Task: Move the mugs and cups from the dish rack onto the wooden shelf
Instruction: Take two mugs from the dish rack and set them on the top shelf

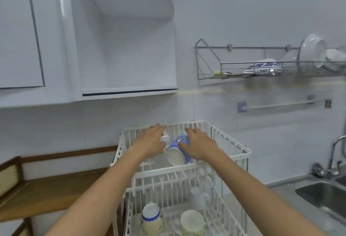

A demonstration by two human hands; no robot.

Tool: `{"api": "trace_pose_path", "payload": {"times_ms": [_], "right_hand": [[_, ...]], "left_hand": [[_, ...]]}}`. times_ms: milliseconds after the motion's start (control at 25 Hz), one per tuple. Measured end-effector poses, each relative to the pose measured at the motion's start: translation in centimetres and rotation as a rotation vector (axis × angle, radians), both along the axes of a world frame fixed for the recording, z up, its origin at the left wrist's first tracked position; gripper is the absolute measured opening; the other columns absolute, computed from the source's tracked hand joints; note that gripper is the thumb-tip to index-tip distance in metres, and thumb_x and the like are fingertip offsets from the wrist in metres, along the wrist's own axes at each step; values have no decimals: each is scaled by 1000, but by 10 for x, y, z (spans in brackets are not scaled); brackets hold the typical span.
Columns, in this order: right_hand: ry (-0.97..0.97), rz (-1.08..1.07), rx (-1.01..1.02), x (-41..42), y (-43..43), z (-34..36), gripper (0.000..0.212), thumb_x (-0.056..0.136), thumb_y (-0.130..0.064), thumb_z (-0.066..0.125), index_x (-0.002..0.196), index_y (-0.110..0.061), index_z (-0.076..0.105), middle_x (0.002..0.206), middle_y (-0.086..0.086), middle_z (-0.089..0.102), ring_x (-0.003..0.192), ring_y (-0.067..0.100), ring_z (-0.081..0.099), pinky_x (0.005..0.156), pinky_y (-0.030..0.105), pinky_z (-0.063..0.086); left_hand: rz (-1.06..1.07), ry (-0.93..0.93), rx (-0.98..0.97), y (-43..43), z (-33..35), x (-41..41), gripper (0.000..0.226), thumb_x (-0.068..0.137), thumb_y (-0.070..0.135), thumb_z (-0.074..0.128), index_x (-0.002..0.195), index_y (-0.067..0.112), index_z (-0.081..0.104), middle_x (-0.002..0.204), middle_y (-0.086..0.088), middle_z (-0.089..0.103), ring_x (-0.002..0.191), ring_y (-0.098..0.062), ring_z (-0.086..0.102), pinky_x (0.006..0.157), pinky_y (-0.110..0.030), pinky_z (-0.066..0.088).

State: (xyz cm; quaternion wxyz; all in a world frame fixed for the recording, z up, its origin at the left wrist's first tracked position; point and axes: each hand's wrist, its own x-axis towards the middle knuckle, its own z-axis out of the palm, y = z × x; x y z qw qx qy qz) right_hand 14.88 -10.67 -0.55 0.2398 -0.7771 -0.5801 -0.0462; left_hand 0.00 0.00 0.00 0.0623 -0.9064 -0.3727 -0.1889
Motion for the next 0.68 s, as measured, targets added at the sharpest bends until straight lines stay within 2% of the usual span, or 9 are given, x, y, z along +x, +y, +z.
{"api": "trace_pose_path", "payload": {"times_ms": [120,240,360,480,560,600,680], "right_hand": [[124,-22,-105,19,30,-5,67,88,-59,41,136,-13,32,138,17,43,123,37,46,96,44,42],[291,-20,-183,25,53,-4,77,84,-65,45,137,-11,32,136,16,49,116,36,53,82,36,43],[386,-8,-271,33,67,2,91,78,-70,50,143,-10,26,140,15,44,109,39,56,77,41,52],[523,36,-332,35,73,6,102,71,-69,60,147,-16,19,146,17,34,82,41,61,56,43,57],[540,34,-360,40,74,6,101,68,-71,63,144,-16,25,145,18,34,70,39,60,48,39,56],[539,30,-396,44,73,7,96,67,-73,61,140,-17,32,143,18,36,69,39,62,51,40,57],[549,40,-515,48,70,9,76,71,-76,53,119,-19,45,134,18,40,75,37,67,72,44,59]], "left_hand": [[114,230,128,25,1,24,71,91,32,50,151,24,14,158,-4,20,143,-23,24,113,-42,23],[185,359,61,47,-1,37,77,88,39,55,151,25,13,157,-3,26,140,-24,32,110,-41,29],[210,378,-52,64,0,43,91,82,46,63,152,26,9,156,-4,27,138,-25,36,107,-38,34],[203,384,-76,76,-3,46,103,77,48,69,152,25,3,156,-5,25,138,-25,35,106,-36,34],[196,384,-91,82,-9,48,111,72,47,74,152,25,0,154,-7,27,136,-27,37,104,-37,37],[193,378,-92,84,-10,49,115,69,47,77,152,26,1,152,-8,30,133,-28,40,102,-38,40],[208,372,-36,84,-10,49,115,63,48,79,150,26,8,142,-8,40,123,-30,50,93,-37,45]]}}
